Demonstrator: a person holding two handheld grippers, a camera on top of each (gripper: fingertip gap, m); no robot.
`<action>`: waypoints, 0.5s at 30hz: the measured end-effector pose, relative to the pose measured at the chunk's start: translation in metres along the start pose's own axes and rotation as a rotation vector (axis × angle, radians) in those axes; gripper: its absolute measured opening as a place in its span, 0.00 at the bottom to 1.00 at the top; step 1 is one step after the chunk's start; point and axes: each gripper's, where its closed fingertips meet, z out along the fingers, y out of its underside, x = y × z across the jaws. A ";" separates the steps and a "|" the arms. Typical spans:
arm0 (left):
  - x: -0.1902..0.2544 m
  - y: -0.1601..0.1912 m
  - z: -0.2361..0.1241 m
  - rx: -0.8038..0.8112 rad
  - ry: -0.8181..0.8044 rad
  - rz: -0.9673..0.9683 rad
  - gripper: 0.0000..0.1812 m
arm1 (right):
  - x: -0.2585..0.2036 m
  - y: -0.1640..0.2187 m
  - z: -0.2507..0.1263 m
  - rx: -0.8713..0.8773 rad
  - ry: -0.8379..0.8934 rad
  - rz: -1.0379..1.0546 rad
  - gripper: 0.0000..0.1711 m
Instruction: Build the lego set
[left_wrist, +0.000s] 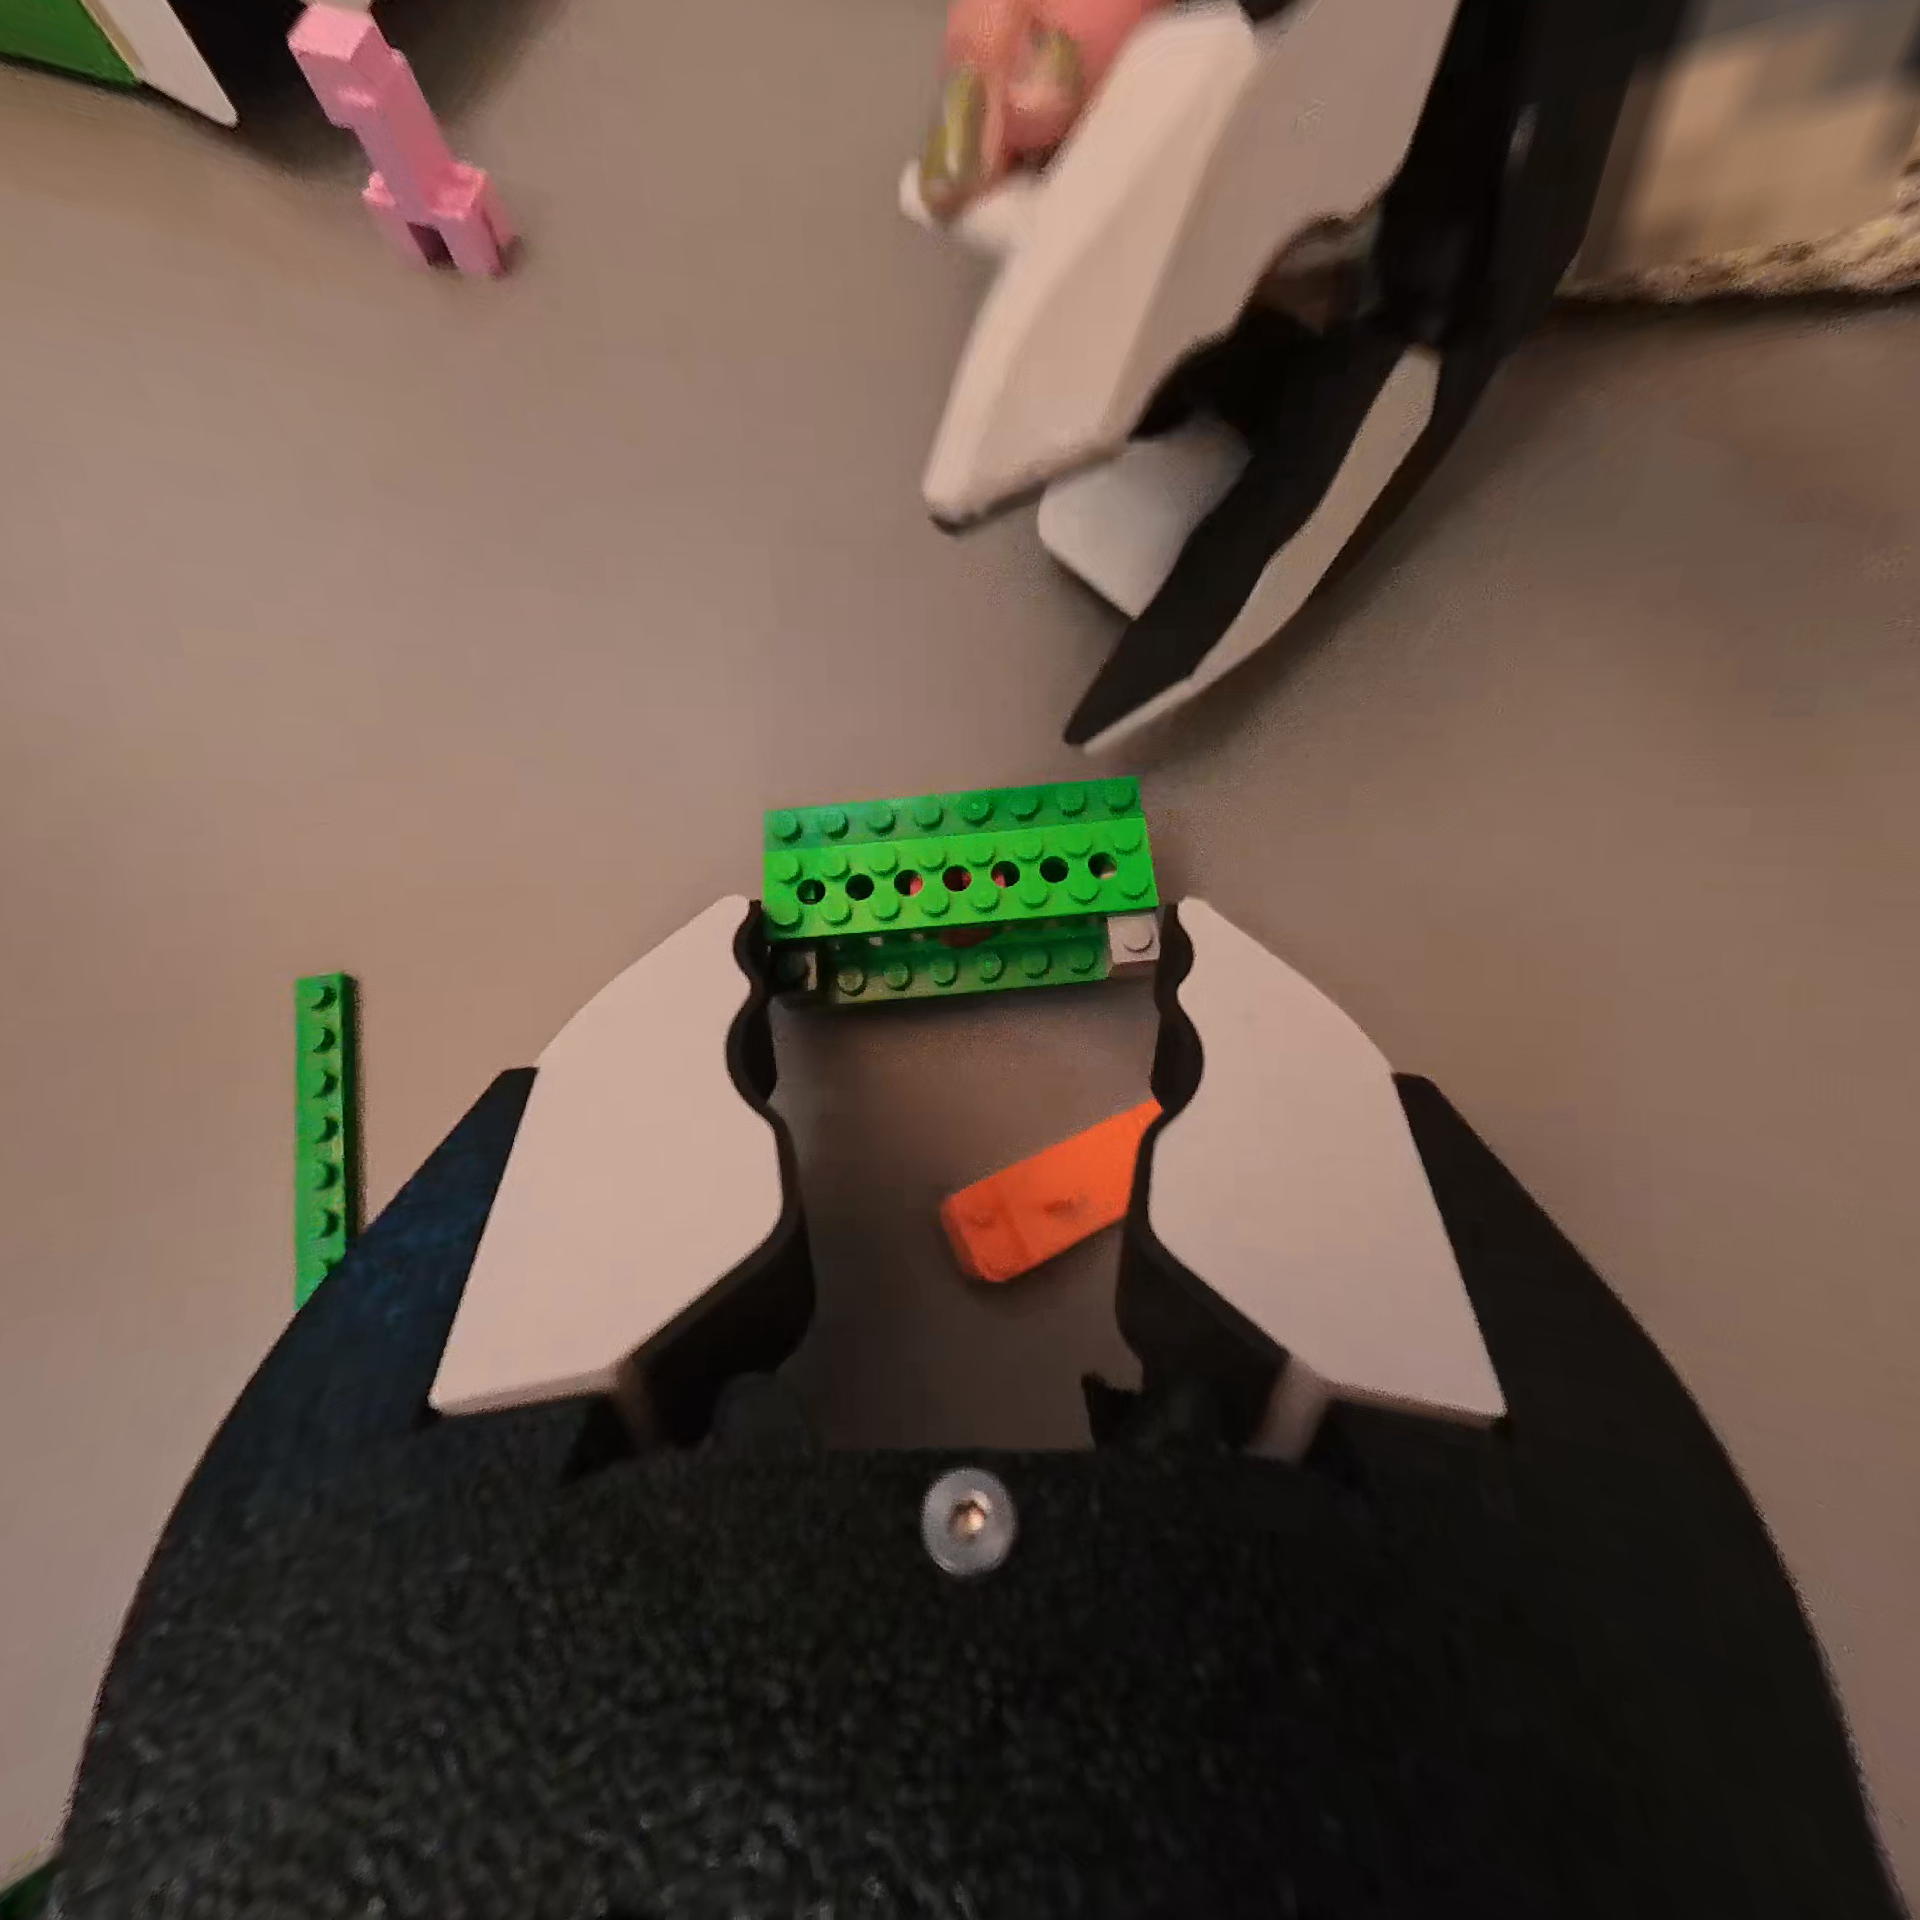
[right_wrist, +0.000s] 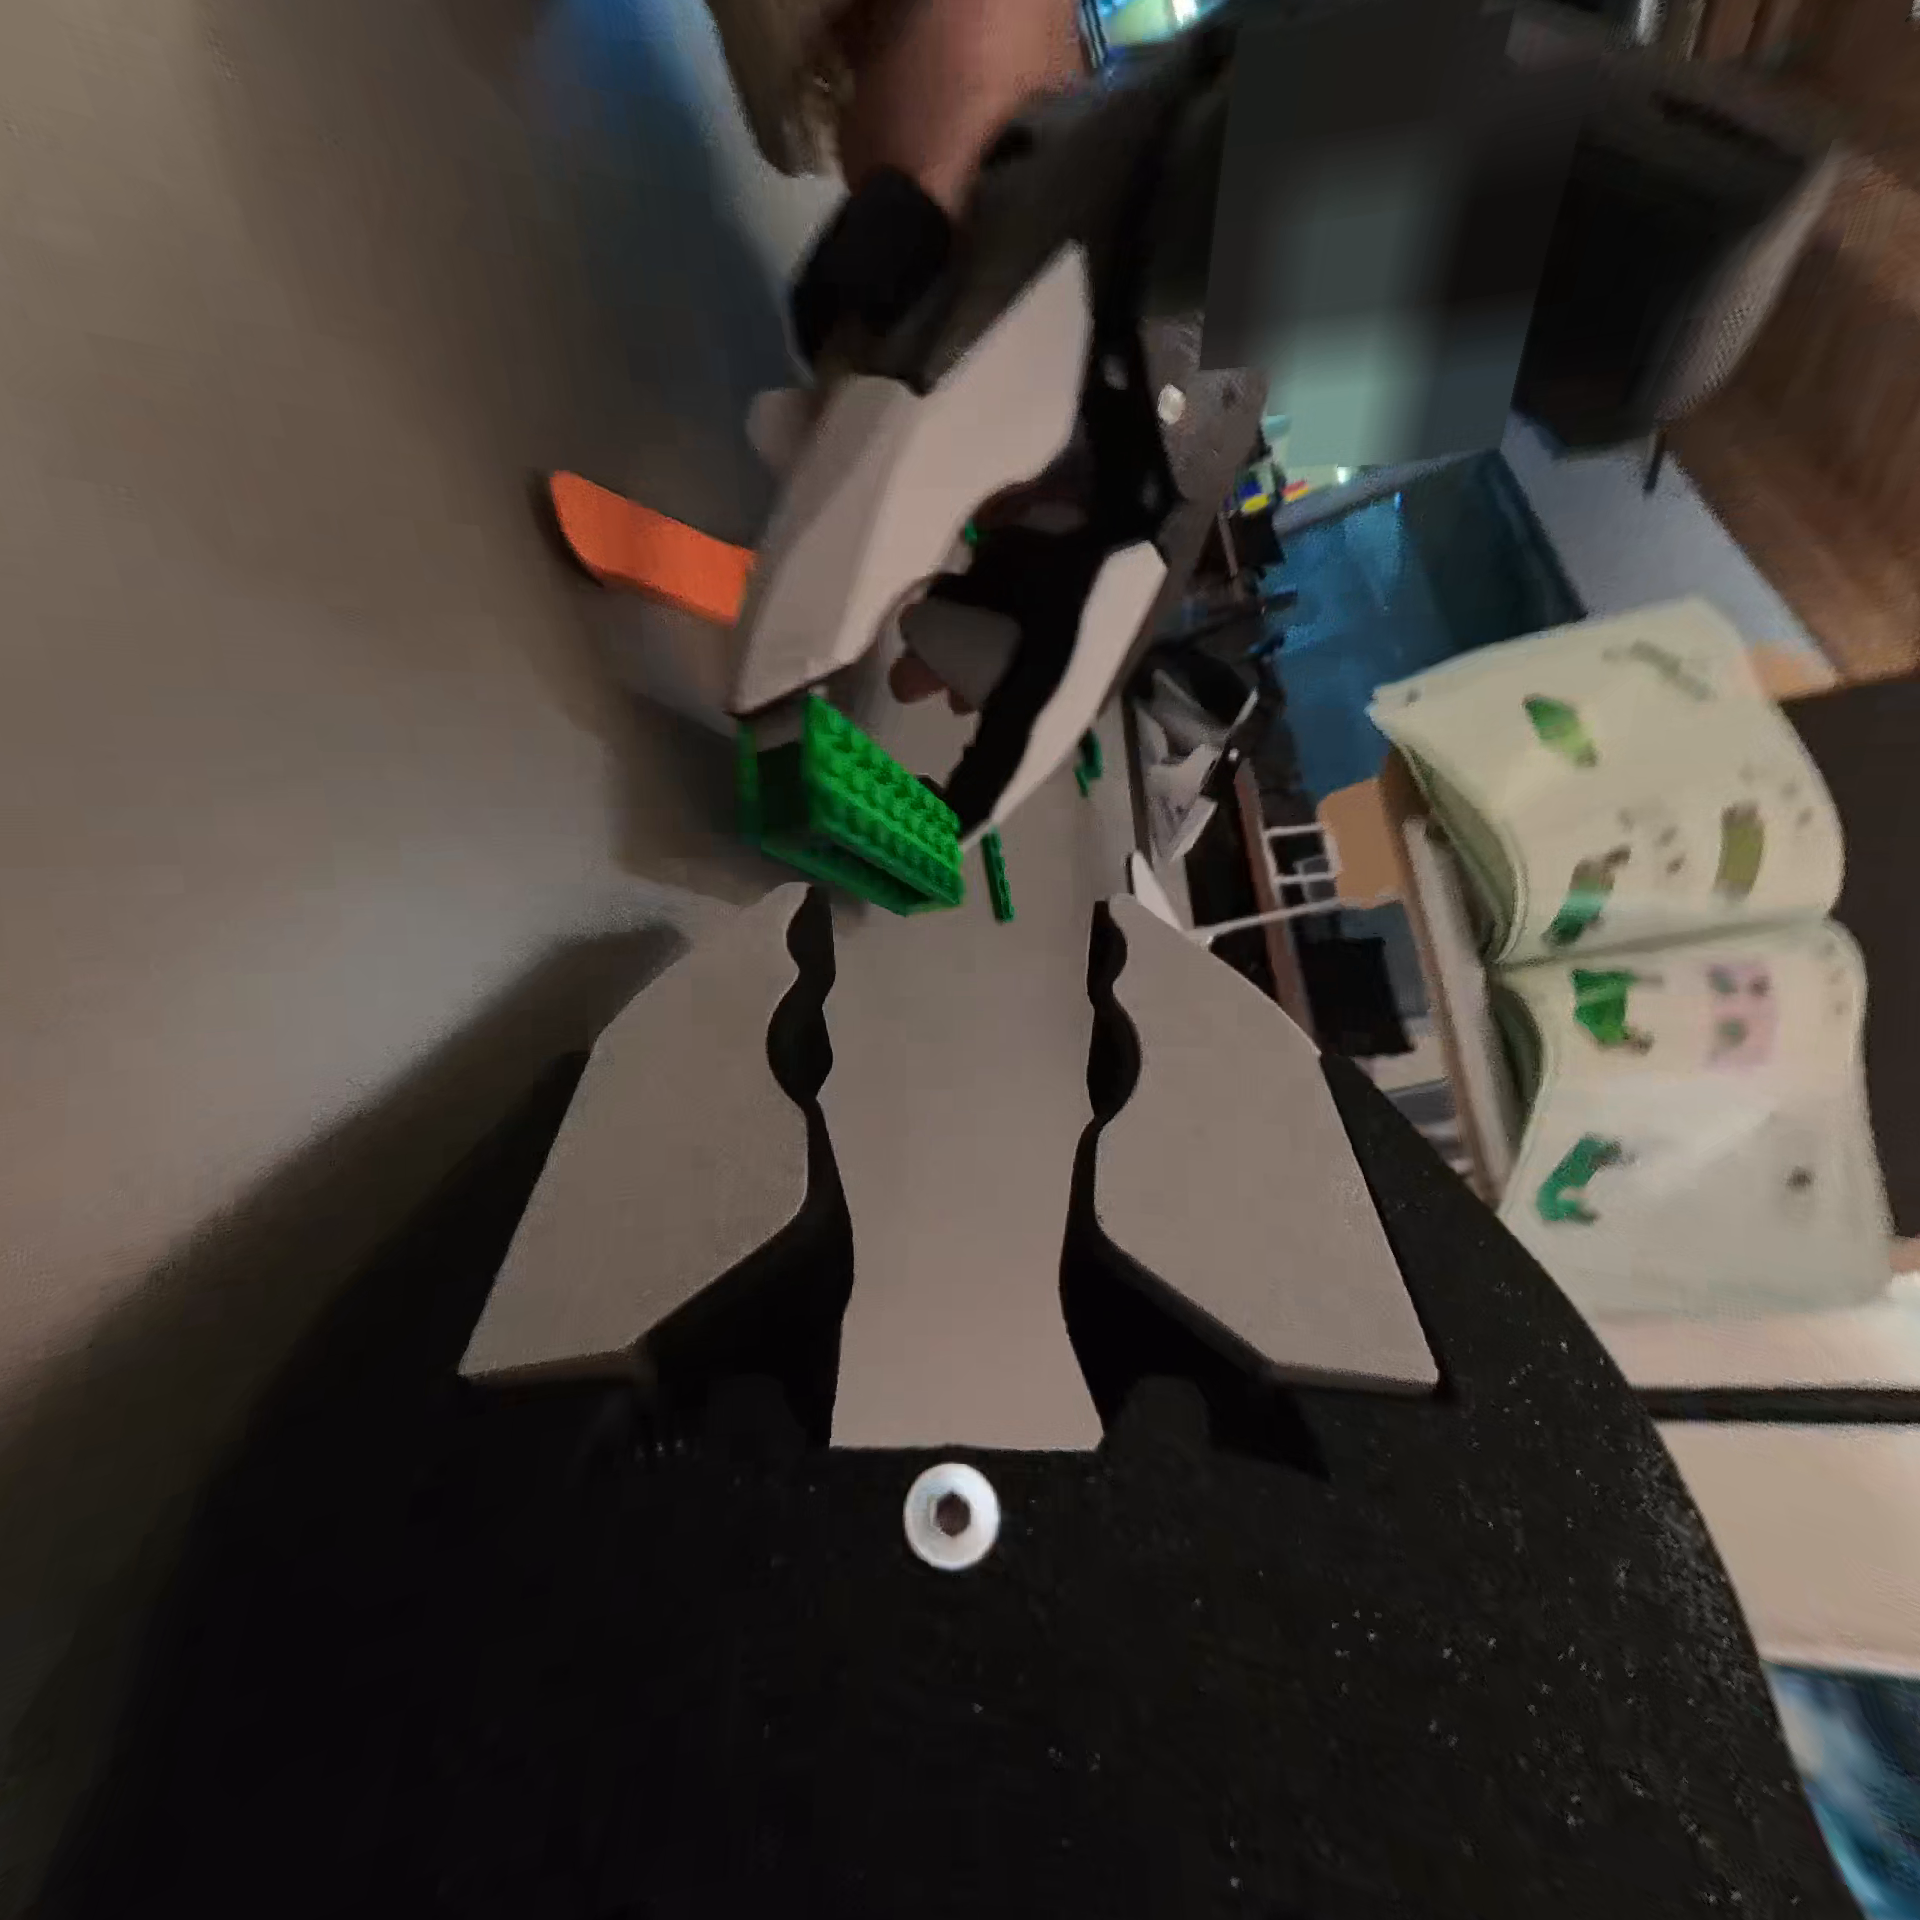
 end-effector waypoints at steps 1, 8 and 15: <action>-0.003 0.003 0.004 -0.024 -0.014 0.007 0.39 | 0.004 0.006 -0.001 -0.006 0.008 0.052 0.28; -0.018 -0.002 -0.022 0.044 -0.119 0.022 0.47 | 0.017 0.019 -0.004 -0.013 0.017 0.290 0.26; -0.067 0.028 -0.076 0.086 -0.339 -0.053 0.36 | 0.015 0.023 0.037 -0.074 -0.446 0.614 0.18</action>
